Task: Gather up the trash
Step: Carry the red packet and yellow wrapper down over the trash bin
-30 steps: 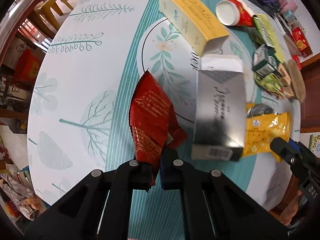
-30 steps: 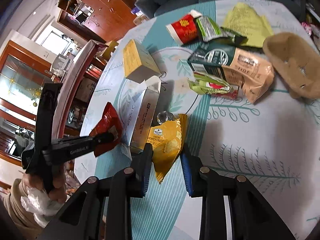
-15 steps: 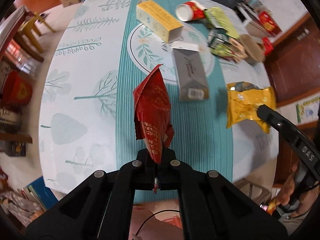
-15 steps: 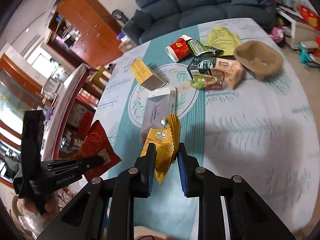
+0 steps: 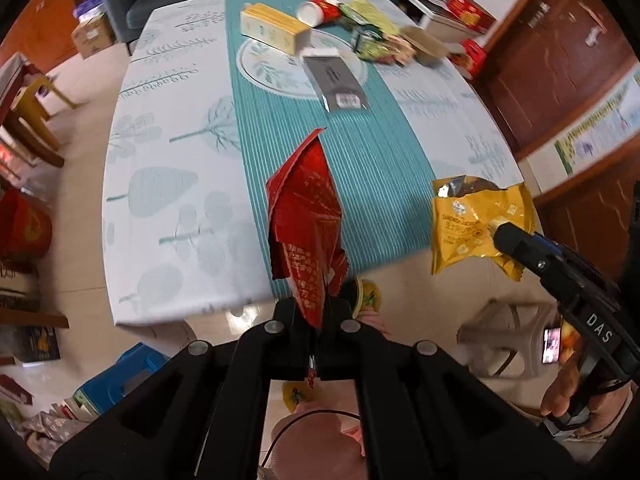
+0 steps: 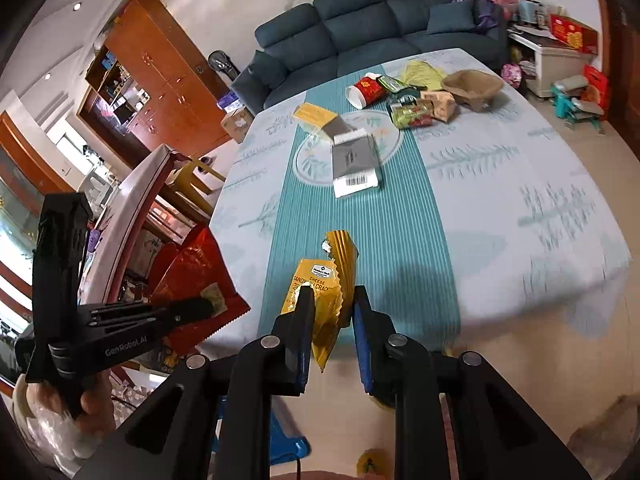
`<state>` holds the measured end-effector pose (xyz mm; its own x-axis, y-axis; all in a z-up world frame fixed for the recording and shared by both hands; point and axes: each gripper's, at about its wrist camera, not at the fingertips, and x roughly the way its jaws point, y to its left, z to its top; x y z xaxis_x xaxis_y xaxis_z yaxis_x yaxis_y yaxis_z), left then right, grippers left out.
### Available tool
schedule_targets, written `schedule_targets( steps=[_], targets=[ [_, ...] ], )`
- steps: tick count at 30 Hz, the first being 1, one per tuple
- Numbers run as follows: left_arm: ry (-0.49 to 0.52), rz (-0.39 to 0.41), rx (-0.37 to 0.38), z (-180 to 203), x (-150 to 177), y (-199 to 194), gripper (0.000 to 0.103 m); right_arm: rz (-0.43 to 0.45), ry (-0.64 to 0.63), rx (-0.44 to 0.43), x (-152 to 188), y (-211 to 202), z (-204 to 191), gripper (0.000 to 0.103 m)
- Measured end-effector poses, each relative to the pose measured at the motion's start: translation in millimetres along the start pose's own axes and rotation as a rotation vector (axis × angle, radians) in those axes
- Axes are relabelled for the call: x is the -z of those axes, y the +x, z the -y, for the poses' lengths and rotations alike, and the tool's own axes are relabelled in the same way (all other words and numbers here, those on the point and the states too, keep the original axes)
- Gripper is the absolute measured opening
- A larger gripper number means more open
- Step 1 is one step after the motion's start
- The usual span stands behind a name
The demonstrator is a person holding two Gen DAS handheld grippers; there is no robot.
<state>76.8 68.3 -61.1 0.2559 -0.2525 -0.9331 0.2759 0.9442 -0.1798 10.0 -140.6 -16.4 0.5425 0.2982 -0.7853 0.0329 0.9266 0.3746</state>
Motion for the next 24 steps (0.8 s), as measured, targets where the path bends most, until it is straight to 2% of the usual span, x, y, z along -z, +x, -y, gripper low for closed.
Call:
schedule_targets(
  steps=[6, 14, 19, 24],
  targets=[
    [0.074, -0.023, 0.015, 15, 47, -8, 0.000, -0.042, 0.042, 0.030, 61, -19, -7, 0.018],
    [0.091, -0.068, 0.034, 37, 95, 3, 0.000, -0.111, 0.079, 0.063, 108, -31, 6, 0.018],
    [0.088, -0.067, 0.023, 49, 116, 24, 0.000, -0.188, 0.131, 0.061, 138, -9, 30, 0.018],
    [0.066, -0.074, -0.002, 58, 139, 73, 0.000, -0.264, 0.188, 0.054, 175, 33, 63, 0.018]
  ],
)
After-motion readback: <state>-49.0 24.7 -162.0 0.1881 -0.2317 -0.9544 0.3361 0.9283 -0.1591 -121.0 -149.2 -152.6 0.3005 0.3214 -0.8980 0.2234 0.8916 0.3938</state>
